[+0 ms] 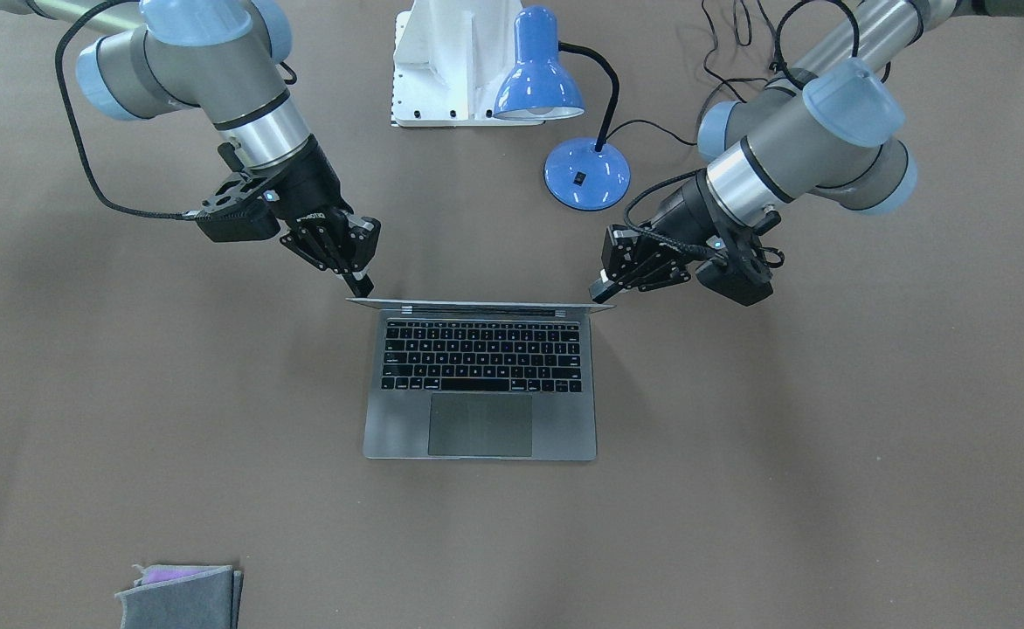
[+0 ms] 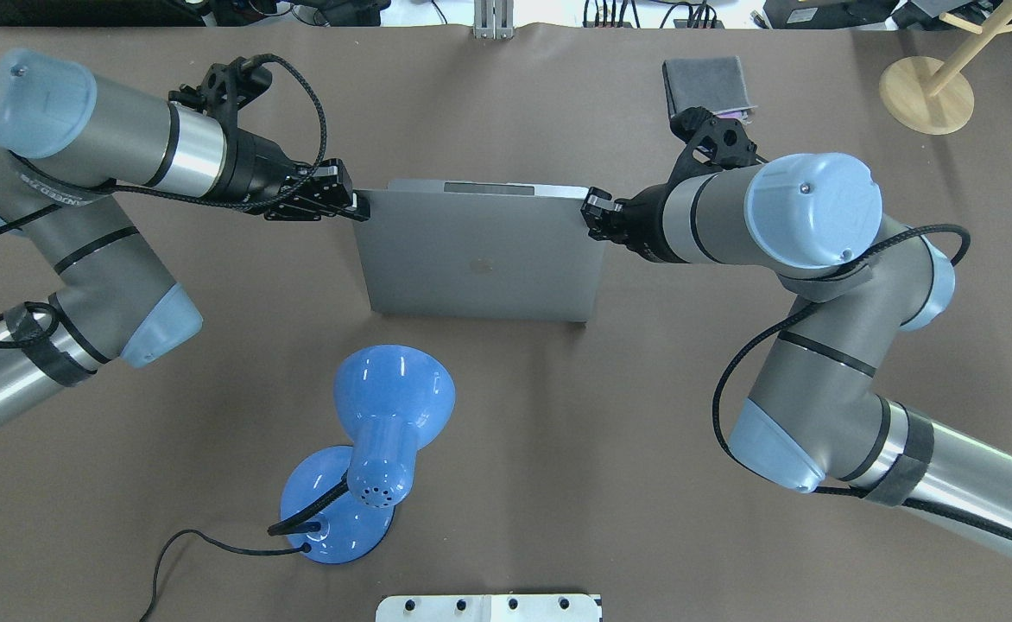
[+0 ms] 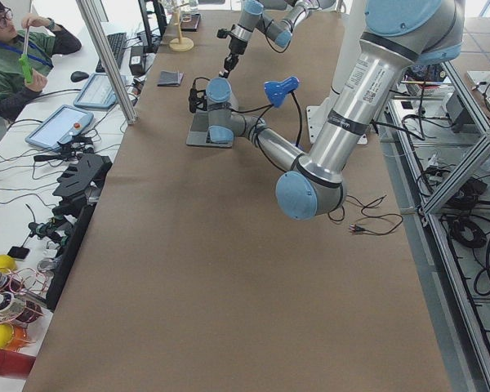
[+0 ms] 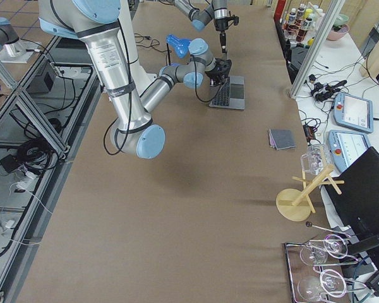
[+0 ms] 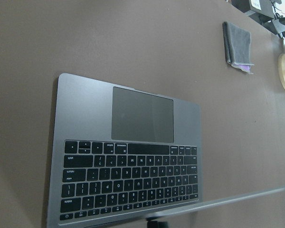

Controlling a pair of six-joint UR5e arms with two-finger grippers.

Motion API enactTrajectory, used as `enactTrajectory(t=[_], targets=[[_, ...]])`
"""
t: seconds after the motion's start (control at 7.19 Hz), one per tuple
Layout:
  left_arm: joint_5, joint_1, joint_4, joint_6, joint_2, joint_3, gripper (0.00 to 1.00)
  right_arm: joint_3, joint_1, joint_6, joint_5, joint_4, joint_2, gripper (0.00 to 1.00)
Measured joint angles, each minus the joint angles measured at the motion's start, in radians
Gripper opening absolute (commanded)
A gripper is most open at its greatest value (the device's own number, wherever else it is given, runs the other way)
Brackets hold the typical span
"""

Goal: Close laptop

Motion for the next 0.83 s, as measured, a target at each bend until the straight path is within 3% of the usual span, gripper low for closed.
enactTrajectory(t=[0.83], targets=[[0.092, 0.003, -0.002, 0.025, -0.061, 0.139, 0.00, -0.148, 0.005, -0.003, -0.009, 0.008, 0.056, 0.00]])
